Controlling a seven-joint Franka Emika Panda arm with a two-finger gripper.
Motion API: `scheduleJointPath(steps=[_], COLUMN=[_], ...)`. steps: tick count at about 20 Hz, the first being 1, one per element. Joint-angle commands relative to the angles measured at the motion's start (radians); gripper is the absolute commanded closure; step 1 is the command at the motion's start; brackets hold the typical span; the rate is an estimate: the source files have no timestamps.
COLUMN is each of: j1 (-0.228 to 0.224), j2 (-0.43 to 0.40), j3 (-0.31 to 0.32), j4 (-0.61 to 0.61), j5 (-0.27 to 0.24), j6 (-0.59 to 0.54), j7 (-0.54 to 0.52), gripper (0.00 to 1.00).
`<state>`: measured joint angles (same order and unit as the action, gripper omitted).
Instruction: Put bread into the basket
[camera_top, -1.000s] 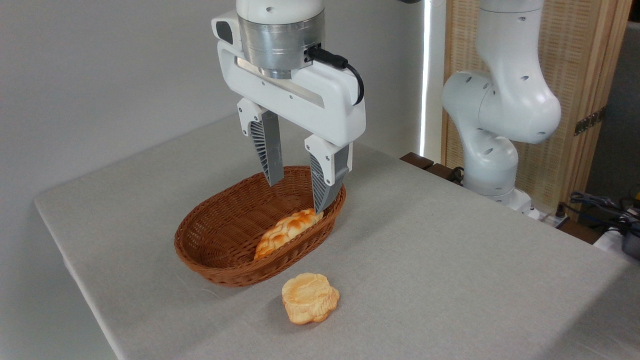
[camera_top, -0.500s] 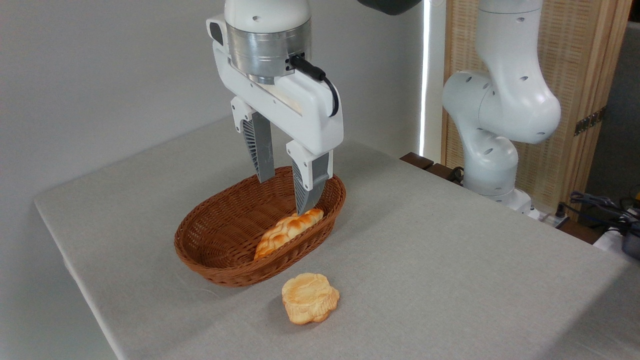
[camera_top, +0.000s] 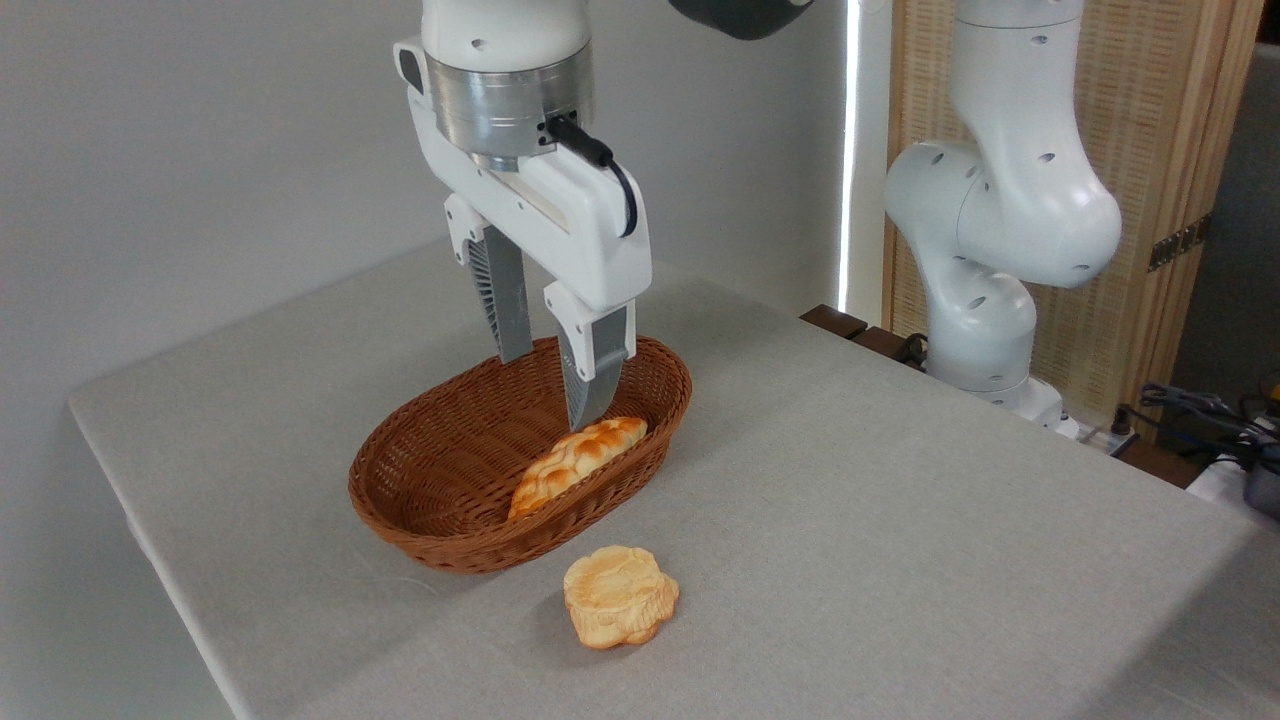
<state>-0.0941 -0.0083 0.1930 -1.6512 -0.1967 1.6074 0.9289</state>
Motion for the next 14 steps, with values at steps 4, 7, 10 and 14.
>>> scheduleJointPath(steps=[4, 7, 10, 14], j1=[-0.001, -0.001, -0.003, -0.003], j2=[0.086, 0.117, 0.139, 0.154], j3=[-0.006, -0.006, -0.006, -0.006], j4=[0.001, -0.027, -0.055, -0.088], j5=[0.071, 0.074, 0.079, 0.106], j6=[0.077, 0.130, 0.192, 0.218], j7=[0.039, 0.051, 0.051, 0.071], gripper=[0.00, 0.00, 0.00, 0.00])
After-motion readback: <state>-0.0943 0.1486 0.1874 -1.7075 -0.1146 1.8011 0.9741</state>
